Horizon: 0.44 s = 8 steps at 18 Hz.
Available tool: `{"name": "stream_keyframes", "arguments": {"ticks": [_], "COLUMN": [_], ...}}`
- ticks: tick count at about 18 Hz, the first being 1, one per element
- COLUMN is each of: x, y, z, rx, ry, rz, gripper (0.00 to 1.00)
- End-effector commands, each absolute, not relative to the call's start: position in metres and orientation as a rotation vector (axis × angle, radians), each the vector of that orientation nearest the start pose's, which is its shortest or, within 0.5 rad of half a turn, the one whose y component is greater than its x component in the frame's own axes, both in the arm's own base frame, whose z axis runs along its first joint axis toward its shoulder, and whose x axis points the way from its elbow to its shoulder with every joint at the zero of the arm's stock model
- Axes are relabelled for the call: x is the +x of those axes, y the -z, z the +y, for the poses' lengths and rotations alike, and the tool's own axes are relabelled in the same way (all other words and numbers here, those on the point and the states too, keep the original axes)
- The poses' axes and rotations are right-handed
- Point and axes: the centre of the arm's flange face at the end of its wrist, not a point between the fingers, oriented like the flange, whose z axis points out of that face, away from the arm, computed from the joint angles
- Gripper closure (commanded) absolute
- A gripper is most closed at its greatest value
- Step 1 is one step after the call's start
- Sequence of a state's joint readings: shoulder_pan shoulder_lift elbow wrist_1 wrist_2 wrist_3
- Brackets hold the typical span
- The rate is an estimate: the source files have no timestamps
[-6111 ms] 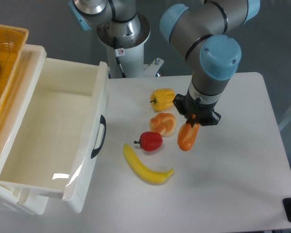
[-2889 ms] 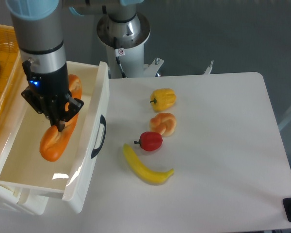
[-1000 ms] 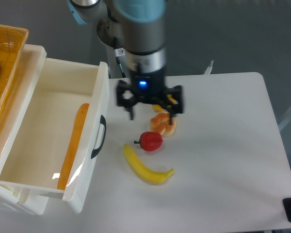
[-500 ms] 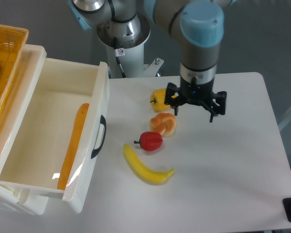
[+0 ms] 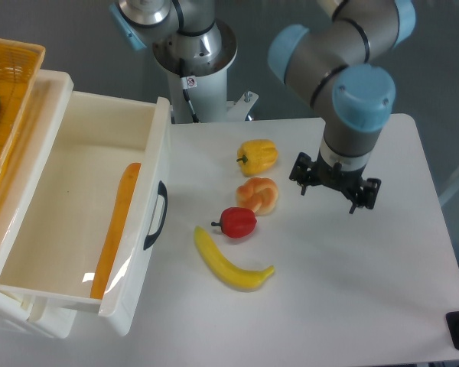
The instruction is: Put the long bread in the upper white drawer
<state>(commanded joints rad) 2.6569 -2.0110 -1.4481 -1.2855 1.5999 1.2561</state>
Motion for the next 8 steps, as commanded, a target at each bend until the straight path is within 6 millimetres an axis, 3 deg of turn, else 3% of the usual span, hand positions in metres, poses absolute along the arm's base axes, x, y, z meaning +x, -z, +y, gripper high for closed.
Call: {"name": "stream_keyframes", "arguments": {"ticks": [8], "x": [-0.5131], "y": [-0.3147], "z": [0.4179], "rx": [-3.18], "ry": [0.043], "rz": [0.285], "gripper": [0.0]}}
